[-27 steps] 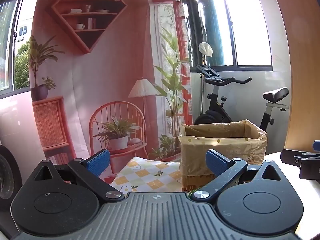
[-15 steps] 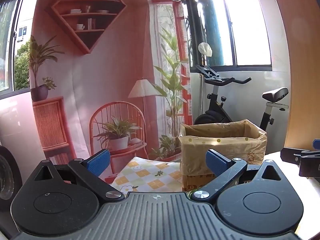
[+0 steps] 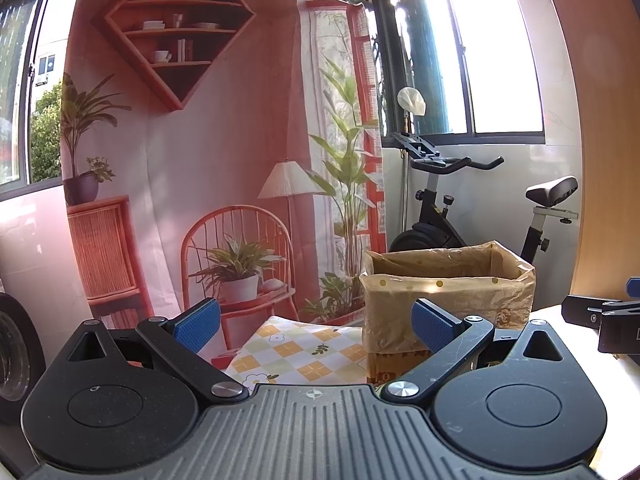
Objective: Organize snacks
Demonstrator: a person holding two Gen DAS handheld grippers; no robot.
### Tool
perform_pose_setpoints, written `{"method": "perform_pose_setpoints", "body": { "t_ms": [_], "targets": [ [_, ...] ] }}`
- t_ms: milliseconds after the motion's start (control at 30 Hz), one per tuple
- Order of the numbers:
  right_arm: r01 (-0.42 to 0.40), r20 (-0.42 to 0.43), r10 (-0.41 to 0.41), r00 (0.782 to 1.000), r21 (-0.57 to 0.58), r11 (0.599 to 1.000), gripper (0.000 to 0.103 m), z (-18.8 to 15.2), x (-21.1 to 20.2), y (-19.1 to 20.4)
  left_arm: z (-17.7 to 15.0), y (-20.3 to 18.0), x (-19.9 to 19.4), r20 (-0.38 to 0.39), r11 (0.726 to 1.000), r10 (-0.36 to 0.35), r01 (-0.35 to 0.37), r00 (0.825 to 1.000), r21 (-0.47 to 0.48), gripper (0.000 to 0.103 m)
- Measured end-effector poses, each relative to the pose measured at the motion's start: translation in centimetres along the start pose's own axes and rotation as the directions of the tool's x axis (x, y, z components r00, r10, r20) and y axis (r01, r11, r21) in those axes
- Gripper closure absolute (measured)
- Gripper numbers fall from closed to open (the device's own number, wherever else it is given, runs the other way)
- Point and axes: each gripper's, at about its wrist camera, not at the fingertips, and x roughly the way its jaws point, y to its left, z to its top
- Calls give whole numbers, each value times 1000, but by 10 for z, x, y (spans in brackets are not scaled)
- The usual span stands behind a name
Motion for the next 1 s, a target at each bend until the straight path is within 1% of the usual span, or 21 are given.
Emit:
{"method": "perform_pose_setpoints", "body": {
  "t_ms": [1000],
  "targets": [
    [-1,-4,1,1000,-6,1000,0,0,2,3,0,-1,1,0,1000,-8,8,1000,-1,1]
  ]
}}
